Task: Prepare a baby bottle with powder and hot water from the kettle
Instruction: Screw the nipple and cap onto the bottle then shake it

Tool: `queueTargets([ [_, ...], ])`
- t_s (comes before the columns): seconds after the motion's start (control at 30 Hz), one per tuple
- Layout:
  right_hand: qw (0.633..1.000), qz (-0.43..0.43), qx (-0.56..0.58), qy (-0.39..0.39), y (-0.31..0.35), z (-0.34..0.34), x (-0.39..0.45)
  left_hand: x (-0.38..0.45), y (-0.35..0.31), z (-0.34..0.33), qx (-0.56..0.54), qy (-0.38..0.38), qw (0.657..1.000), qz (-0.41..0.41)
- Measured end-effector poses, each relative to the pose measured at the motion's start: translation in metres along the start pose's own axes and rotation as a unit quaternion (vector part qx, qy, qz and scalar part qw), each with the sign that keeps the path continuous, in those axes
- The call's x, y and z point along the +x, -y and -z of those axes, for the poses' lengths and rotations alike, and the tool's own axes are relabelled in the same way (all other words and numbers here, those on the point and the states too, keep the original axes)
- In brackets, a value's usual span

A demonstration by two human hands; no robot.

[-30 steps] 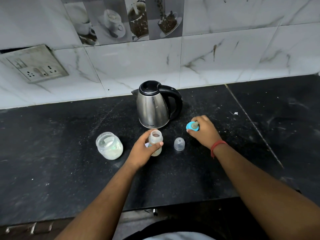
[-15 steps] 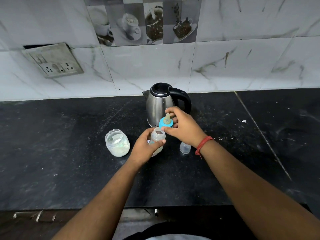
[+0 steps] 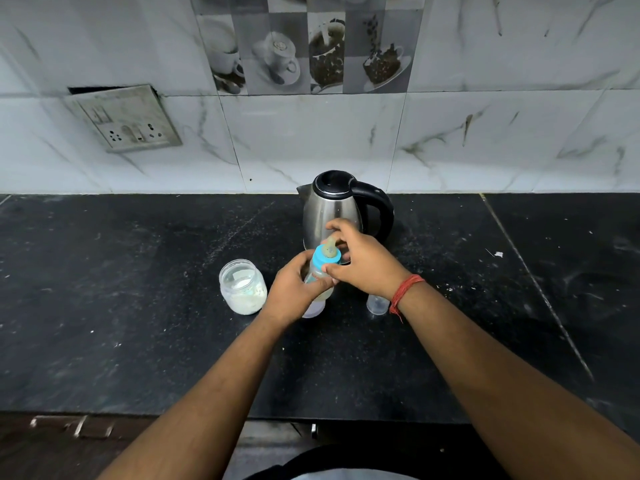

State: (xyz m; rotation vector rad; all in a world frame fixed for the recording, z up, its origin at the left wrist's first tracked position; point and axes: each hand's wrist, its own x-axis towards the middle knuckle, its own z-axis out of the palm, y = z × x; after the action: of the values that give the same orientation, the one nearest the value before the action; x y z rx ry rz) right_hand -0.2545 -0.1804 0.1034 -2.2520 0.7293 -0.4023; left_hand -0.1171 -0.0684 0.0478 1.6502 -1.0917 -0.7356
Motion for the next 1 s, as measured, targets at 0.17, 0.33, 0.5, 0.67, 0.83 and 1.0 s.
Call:
queueTargets([
  [0.17,0.999,0.013,-0.007,0.044,0.005,0.011,0.005,0.006,-0.006,0.005,0.015,0.013,1.000,-0.012],
  [0.33,0.999,0.008,-0.016,0.044,0.006,0.017,0.011,0.011,-0.010,0.008,0.020,0.019,0.999,-0.018],
  [0.5,0.996,-0.003,-0.075,-0.037,0.014,0.017,0.010,0.016,-0.013,0.004,0.000,0.003,1.000,-0.027],
  [0.67,0.995,0.000,-0.083,-0.059,0.015,0.025,0.014,0.023,-0.017,0.009,-0.037,-0.031,0.999,-0.021],
  [0.83,0.999,0.020,0.048,0.008,0.010,0.035,0.023,0.028,-0.020,0.016,-0.038,-0.011,0.999,-0.025],
  [1.0,0.993,0.012,0.113,0.004,0.008,0.031,0.028,0.032,-0.025,0.015,-0.026,0.007,0.999,-0.040],
])
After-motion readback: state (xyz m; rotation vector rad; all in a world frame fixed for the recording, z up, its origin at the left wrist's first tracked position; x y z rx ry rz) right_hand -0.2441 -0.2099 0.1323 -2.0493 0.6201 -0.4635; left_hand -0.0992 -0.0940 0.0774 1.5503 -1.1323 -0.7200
